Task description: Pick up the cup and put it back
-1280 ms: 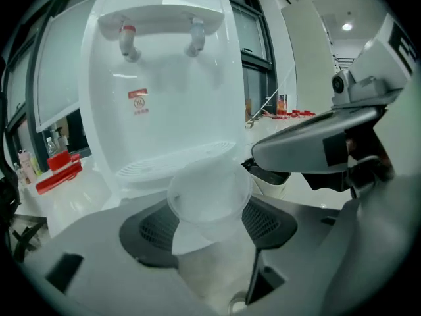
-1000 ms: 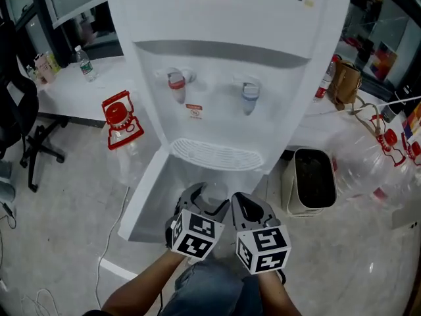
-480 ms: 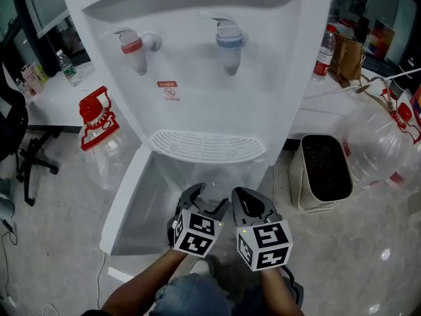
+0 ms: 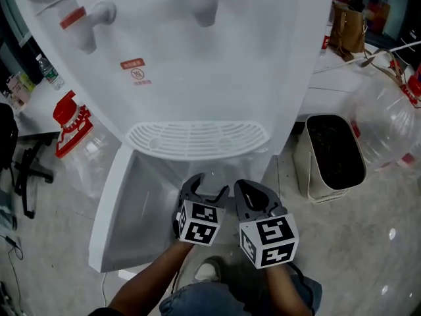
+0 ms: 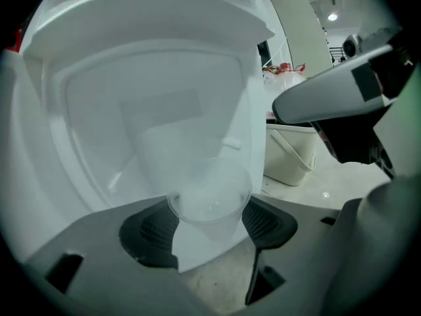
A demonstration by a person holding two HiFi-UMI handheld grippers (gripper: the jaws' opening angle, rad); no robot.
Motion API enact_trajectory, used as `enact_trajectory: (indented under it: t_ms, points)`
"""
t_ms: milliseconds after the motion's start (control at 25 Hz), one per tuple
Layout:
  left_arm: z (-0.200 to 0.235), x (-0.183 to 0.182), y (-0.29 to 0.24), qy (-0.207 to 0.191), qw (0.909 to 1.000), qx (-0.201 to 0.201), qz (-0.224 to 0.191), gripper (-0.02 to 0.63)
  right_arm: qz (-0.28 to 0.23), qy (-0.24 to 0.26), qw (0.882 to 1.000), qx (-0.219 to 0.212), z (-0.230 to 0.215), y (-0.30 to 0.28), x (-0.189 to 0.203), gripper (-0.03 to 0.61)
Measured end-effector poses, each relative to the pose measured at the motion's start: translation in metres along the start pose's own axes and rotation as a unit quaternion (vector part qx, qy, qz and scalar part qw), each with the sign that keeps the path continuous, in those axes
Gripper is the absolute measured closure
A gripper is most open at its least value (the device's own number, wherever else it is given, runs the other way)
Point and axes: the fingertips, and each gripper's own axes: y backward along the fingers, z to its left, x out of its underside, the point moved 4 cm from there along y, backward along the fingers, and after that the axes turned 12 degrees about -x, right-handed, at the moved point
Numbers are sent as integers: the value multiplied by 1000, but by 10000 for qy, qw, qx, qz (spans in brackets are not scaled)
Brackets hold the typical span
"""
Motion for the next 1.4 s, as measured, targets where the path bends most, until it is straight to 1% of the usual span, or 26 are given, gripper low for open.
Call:
enact_trajectory:
  t_ms: [360,640,760,880,1200,1400]
  points:
    - [9,8,-52,82,9999,-104,33,313,253,67,9997,-31,-14,-21,16,557]
    - [7,3,-88,26,10000,2,-65,313,424,81,9991,41,-18,-27,25,557]
    - [11,1,-100,120,9999,-17,-96,313,476,58,9988,95,-20,-27,27,557]
    - [20,-6,-109,116,9997,-134,-164,313,548,49,9984,164,-23,-25,30,557]
    - [16,-3,-122,-65,9999,-11,-155,313,592,-23,9978,307,-30,-19,37,557]
    - [16,-2,-123,-9,9998,-57,-192,313,611,-68,9976,327,-32,-18,39,557]
